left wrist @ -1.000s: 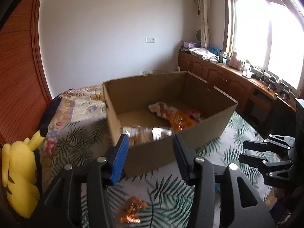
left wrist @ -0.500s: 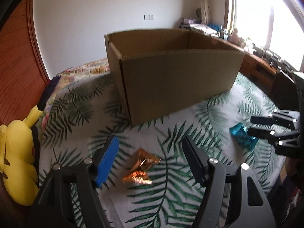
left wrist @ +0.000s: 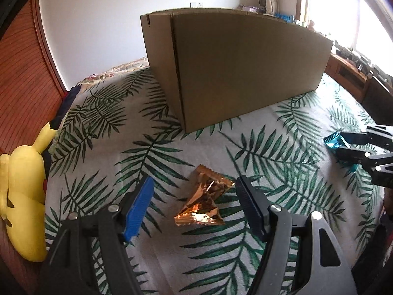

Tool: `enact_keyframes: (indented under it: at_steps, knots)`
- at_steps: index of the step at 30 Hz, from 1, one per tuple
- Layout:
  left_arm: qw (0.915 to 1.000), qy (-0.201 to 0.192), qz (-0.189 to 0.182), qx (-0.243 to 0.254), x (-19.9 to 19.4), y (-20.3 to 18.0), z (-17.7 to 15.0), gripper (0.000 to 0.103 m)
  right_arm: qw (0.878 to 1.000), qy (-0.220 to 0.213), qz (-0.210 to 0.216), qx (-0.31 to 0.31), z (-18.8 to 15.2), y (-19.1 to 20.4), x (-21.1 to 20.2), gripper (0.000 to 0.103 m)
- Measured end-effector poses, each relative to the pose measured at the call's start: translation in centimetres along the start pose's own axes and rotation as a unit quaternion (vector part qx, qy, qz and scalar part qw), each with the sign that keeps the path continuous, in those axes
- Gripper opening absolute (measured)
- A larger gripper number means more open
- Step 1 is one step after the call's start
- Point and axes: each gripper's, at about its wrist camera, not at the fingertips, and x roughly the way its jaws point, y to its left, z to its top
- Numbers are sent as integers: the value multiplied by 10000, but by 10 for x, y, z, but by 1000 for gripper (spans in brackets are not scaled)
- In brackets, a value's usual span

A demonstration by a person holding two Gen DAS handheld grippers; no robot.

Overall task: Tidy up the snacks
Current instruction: 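Grasp the orange-gold candy with the left gripper while the right gripper grasps the teal candy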

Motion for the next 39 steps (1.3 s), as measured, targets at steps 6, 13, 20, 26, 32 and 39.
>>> enact_keyframes:
  at_steps: [6, 13, 20, 26, 32, 39]
  knots:
    - [9997, 108, -159, -131, 6, 6, 2, 70, 9998, 41, -146, -117, 0, 7, 7, 46]
    - [9998, 35, -188, 2, 2, 1, 1, 51, 9993, 21, -276, -248, 0, 14, 11, 50]
    - [9995, 50, -325, 33, -4, -5, 2, 25, 9992, 16, -293, -259, -1, 14, 11, 50]
    - [9991, -53, -410, 2, -15, -17, -2, 21, 9992, 14, -296, -260, -1, 15, 9, 50]
    - [9977, -324, -555, -204, -37, -27, -7, 21, 9991, 63, -307, -286, -5, 14, 4, 50]
    - [9961, -571, -622, -253, -59, -43, -6, 21, 9989, -27, -309, -347, -11, 12, -2, 26]
